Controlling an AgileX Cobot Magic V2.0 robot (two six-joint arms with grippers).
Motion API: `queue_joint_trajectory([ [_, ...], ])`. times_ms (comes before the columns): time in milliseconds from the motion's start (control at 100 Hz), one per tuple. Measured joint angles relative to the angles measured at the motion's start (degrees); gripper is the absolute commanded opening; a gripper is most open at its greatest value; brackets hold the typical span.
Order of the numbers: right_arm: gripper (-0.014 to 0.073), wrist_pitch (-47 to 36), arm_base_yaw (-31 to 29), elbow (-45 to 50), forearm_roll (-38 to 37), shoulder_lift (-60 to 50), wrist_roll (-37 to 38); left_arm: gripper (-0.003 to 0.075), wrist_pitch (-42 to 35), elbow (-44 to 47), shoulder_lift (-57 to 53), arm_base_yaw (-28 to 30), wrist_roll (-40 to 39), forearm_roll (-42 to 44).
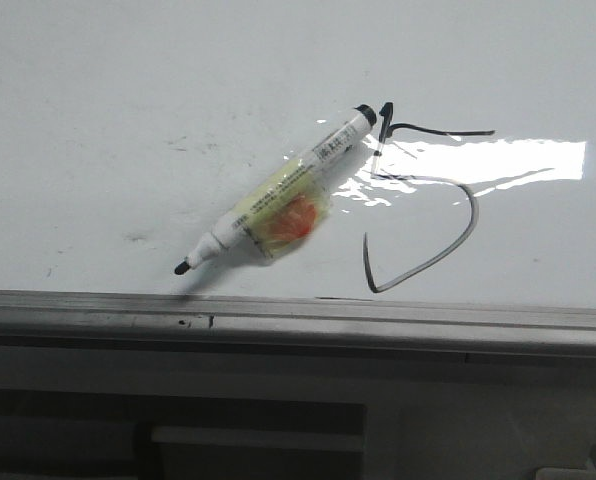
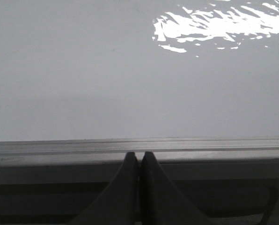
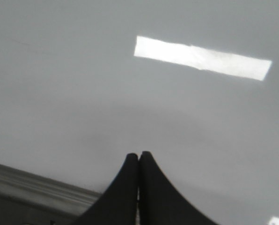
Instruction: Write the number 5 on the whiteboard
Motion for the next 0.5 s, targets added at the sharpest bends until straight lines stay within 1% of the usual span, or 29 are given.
queue_joint_trajectory([
  [110,-0.0043,5.47,0.0,0.0,0.25,-0.98,-0.09,-0.002,0.0,0.0,0.0,0.0,0.0,-0.12],
  [500,-0.0043,5.58,0.0,0.0,0.33,-1.2,-0.09,-0.002,0.0,0.0,0.0,0.0,0.0,-0.1],
])
